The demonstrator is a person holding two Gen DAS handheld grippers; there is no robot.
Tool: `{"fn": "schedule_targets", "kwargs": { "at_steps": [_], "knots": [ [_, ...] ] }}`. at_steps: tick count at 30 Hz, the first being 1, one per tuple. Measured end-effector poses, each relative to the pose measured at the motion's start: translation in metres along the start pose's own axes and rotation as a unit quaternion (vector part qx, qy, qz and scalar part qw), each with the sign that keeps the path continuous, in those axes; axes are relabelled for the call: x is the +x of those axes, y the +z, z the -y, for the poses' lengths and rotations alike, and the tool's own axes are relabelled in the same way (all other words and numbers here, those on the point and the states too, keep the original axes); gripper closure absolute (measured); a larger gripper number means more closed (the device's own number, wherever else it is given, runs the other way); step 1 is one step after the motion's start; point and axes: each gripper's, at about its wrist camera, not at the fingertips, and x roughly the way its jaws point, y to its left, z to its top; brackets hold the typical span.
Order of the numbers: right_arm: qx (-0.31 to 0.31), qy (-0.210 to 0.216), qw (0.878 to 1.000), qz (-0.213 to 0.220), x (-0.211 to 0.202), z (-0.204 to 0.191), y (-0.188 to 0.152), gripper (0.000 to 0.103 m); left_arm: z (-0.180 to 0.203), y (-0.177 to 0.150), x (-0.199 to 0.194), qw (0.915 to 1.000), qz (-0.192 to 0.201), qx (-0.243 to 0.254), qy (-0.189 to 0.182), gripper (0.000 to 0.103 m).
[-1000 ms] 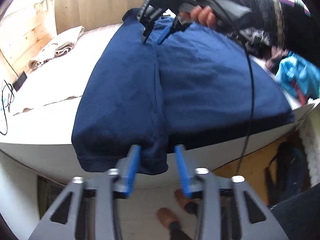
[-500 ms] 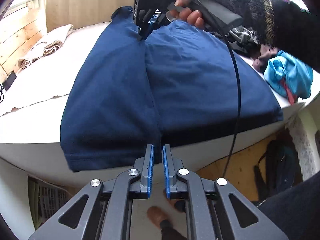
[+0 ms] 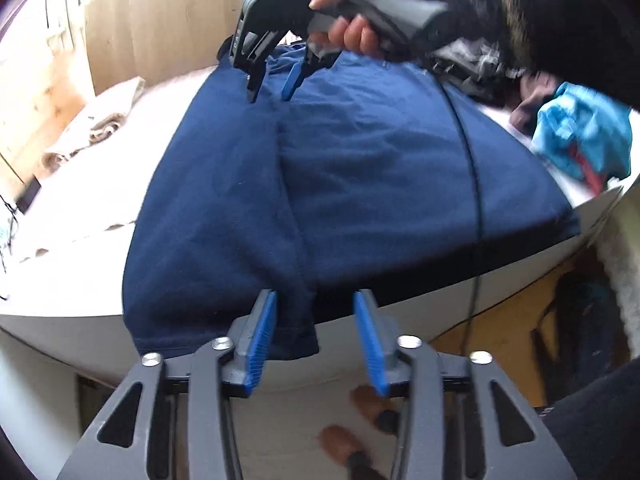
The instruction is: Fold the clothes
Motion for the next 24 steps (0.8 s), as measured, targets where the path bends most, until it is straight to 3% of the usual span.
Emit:
{"fn": "schedule_targets", "kwargs": {
  "at_steps": [1,2,6,9,13,14,15,16,17,18,21,22,24],
  "knots": [
    [-0.005,-0.007,1.0,0.001,0.0,-0.002,-0.002,0.088,-0.002,0.0,0.0,1.0,0.0,0.003,0.009,0.098],
    [-0.011,-0.016,1.0,0.003,0.0,-0.003,-0.004,0.098,-0.006,-0.001,0.001,1.0,-0.001,0.0,0.009,0.1],
    [-0.036,-0.052,0.998,0.011,-0.001,-0.01,-0.011,0.099,-0.033,0.005,-0.018,0.9975,0.008,-0.06,-0.037,0.101],
    [-0.055,-0.079,0.995,0.016,-0.001,-0.015,-0.017,0.099,-0.032,0.007,-0.029,0.9948,0.026,-0.067,-0.072,0.1],
    [-0.08,-0.115,0.99,0.023,-0.001,-0.021,-0.025,0.095,-0.012,0.001,-0.016,0.9948,-0.023,-0.027,-0.096,0.093],
    [-0.086,-0.124,0.988,0.025,-0.002,-0.023,-0.026,0.086,-0.016,-0.002,-0.02,0.995,-0.019,-0.029,-0.094,0.088],
    [-0.092,-0.133,0.986,0.027,-0.002,-0.025,-0.028,0.083,-0.019,-0.006,-0.025,0.9951,-0.016,-0.031,-0.093,0.084],
    [-0.097,-0.134,0.985,0.041,-0.008,-0.029,-0.035,0.083,-0.026,-0.01,-0.031,0.9955,-0.011,-0.037,-0.087,0.073],
    [-0.101,-0.121,0.986,0.057,-0.018,-0.034,-0.044,0.083,-0.039,-0.016,-0.039,0.9959,-0.007,-0.053,-0.074,0.065],
    [-0.104,-0.094,0.988,0.067,-0.029,-0.025,-0.047,0.083,-0.056,-0.022,-0.044,0.9952,-0.006,-0.073,-0.065,0.065],
    [-0.106,-0.004,0.992,0.065,-0.047,-0.025,-0.004,0.083,-0.11,-0.036,-0.041,0.9877,-0.021,-0.147,-0.051,0.066],
    [-0.108,0.016,0.992,0.057,-0.045,-0.036,0.007,0.083,-0.125,-0.04,-0.037,0.9842,-0.028,-0.167,-0.052,0.066],
    [-0.109,0.033,0.993,0.042,-0.035,-0.046,-0.002,0.083,-0.143,-0.042,-0.026,0.979,-0.039,-0.188,-0.069,0.066]
  ]
}}
